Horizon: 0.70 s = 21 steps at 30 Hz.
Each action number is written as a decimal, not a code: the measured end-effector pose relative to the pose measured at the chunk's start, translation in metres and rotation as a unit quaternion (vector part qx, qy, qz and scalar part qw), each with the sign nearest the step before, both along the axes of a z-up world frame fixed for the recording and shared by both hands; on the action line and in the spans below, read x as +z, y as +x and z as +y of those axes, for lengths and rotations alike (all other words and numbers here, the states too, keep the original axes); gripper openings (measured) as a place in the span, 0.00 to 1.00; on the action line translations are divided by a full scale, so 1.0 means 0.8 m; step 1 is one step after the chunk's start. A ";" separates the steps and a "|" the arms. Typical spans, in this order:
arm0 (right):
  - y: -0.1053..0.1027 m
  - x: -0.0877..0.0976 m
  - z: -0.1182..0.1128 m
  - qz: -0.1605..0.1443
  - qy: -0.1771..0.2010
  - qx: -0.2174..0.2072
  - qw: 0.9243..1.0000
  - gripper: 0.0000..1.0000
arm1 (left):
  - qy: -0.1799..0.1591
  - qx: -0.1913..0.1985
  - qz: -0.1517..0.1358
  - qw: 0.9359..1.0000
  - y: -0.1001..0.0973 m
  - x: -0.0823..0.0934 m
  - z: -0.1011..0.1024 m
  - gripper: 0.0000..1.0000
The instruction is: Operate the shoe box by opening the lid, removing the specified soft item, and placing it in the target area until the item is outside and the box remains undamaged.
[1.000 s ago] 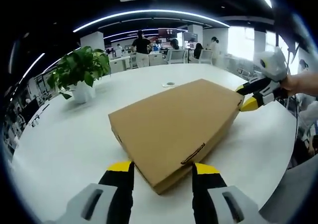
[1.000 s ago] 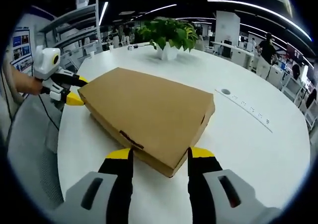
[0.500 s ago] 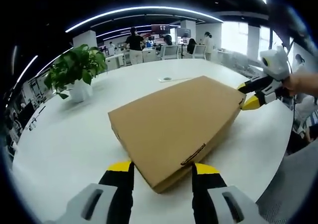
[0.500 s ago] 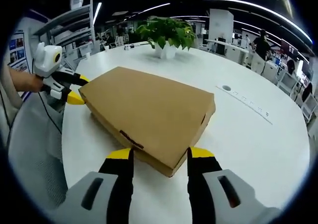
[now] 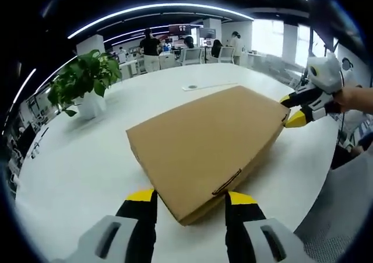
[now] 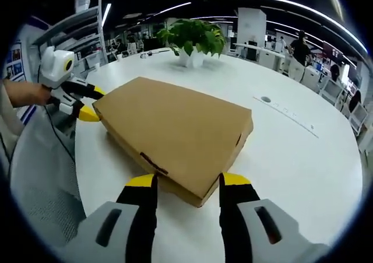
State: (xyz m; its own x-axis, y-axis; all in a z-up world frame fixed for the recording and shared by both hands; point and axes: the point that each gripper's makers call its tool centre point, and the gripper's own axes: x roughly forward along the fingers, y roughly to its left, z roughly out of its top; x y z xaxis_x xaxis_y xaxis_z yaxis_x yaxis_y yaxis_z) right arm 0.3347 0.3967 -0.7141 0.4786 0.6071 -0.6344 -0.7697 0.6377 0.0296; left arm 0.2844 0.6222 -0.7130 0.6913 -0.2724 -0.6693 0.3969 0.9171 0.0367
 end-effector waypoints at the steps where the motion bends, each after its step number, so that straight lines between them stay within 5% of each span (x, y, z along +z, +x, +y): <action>1: -0.001 0.000 0.001 0.000 0.000 -0.002 1.000 0.38 | 0.000 -0.002 0.001 1.000 -0.001 0.000 0.001 0.46; 21: -0.039 -0.001 0.028 0.002 -0.007 -0.045 0.999 0.38 | 0.011 -0.045 0.027 0.999 -0.015 0.003 0.028 0.46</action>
